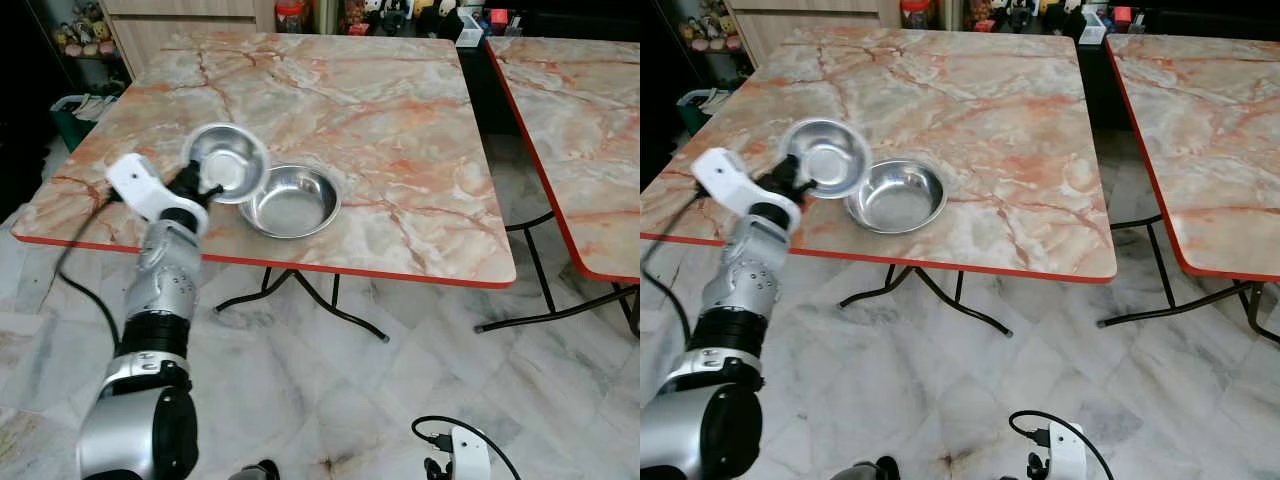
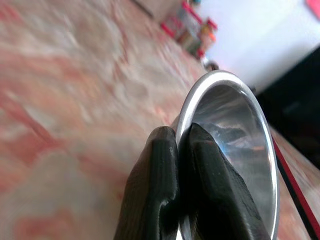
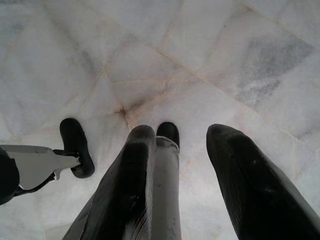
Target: Setting the table
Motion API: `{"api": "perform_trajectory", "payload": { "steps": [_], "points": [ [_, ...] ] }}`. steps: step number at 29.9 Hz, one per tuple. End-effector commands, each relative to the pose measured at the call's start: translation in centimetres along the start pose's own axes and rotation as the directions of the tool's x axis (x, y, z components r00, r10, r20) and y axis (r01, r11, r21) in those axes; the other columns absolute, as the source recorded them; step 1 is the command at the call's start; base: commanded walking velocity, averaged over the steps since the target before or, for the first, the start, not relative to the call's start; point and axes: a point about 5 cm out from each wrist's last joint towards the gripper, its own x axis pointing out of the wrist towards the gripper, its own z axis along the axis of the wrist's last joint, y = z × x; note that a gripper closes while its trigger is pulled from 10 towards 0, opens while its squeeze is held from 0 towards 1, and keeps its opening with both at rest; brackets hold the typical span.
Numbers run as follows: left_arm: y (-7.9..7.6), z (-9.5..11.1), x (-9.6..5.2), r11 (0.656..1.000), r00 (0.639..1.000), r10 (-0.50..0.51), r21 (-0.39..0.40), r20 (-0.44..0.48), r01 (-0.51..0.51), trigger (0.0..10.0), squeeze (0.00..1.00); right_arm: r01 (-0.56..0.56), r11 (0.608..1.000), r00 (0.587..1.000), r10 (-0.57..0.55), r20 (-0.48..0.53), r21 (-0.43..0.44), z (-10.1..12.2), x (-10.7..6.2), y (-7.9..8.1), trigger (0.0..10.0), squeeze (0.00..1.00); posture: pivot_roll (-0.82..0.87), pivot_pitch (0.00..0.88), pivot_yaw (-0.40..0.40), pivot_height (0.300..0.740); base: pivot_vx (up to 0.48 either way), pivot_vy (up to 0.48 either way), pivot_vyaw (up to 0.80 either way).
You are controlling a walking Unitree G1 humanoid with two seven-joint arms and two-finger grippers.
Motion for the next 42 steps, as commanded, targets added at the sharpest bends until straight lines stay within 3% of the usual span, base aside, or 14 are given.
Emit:
{"api": "perform_trajectory", "payload": {
  "steps": [1, 6, 18, 42],
  "points": [
    [-0.74, 0.31, 0.25, 0.999, 0.999, -0.039, -0.003, -0.020, 0.039, 10.0, 0.00, 0.010, 1.000, 1.000, -0.010, -0.030, 0.009, -0.87, -0.17, -0.12, 10.0, 0.00, -0.02, 0.167, 0.018, 0.740, 0.000, 0.000, 0.00],
    [-1.06, 0.47, 0.19, 0.996, 0.997, -0.062, -0.063, -0.048, 0.059, 10.0, 0.00, 0.018, 1.000, 1.000, -0.017, -0.026, 0.008, -0.91, -0.21, -0.23, 10.0, 0.00, -0.02, 0.171, 0.020, 0.740, 0.000, 0.000, 0.00],
    [-1.25, 0.75, 0.06, 0.996, 0.995, -0.076, -0.056, -0.067, 0.072, 10.0, 0.00, 0.021, 1.000, 1.000, -0.021, -0.020, 0.010, -0.78, -0.20, -0.36, 10.0, 0.00, -0.02, 0.168, 0.018, 0.740, 0.000, 0.000, 0.00],
    [-1.19, 1.26, -0.08, 0.997, 0.997, -0.068, -0.044, -0.046, 0.066, 10.0, 0.00, 0.019, 1.000, 1.000, -0.019, -0.023, 0.005, -0.80, -0.25, -0.62, 10.0, 0.00, -0.02, 0.168, 0.014, 0.740, 0.295, 0.000, 0.00]
  ]
}}
